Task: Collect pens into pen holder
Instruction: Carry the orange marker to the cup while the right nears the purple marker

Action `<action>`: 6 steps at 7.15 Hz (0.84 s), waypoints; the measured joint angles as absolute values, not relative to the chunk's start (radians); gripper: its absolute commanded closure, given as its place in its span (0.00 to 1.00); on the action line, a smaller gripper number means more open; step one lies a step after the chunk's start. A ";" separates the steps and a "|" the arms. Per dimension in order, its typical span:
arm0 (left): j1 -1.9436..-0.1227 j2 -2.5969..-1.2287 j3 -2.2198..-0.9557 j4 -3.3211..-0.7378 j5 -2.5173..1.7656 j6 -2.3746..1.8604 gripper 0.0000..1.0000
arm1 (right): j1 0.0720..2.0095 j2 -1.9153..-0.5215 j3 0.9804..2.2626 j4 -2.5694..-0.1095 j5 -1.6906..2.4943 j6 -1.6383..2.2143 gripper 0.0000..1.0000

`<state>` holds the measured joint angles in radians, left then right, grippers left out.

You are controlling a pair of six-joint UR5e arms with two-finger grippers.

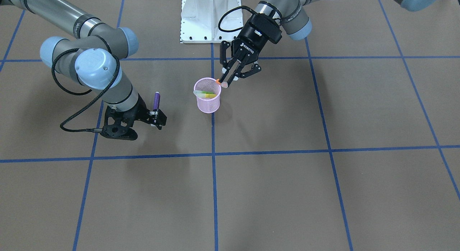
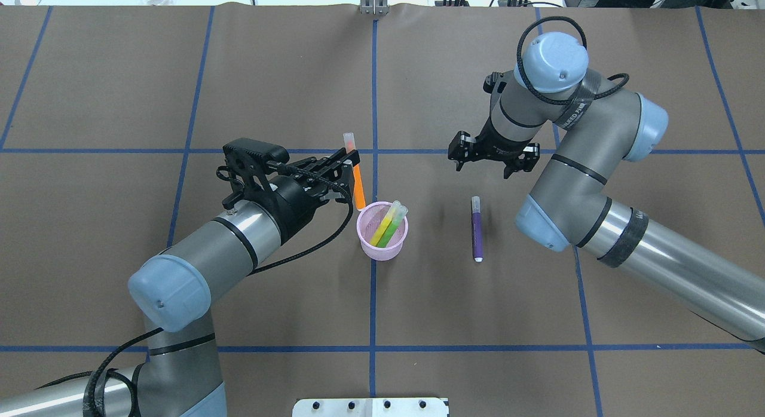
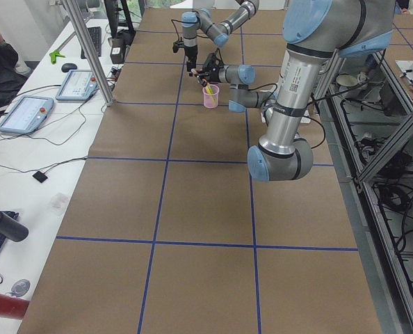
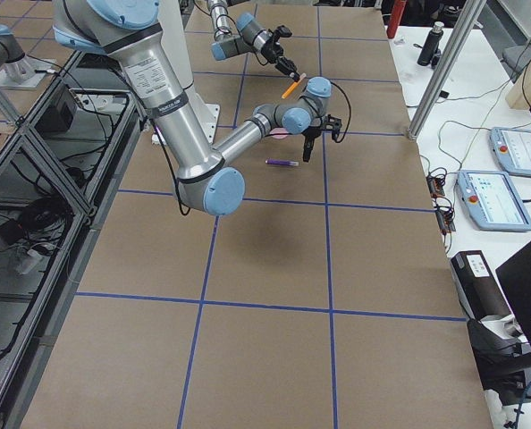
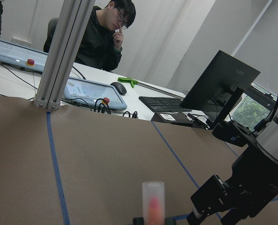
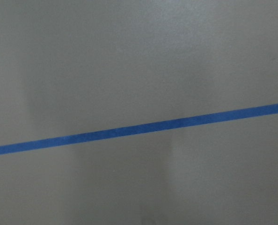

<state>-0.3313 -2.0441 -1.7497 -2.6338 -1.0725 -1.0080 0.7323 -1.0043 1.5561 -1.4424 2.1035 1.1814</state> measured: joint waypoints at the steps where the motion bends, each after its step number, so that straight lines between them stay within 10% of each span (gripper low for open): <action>1: -0.331 -2.057 -1.732 -2.634 -1.072 -1.008 1.00 | 0.718 -1.004 1.549 -1.435 2.103 1.190 0.01; 6: -0.329 -2.121 -1.646 -2.635 -1.069 -1.009 1.00 | 0.676 -1.017 1.537 -1.431 2.098 1.195 0.01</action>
<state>-0.3290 -2.1208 -1.6457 -2.6353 -1.0691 -1.0094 0.6756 -1.0173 1.5372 -1.4314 2.0978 1.1952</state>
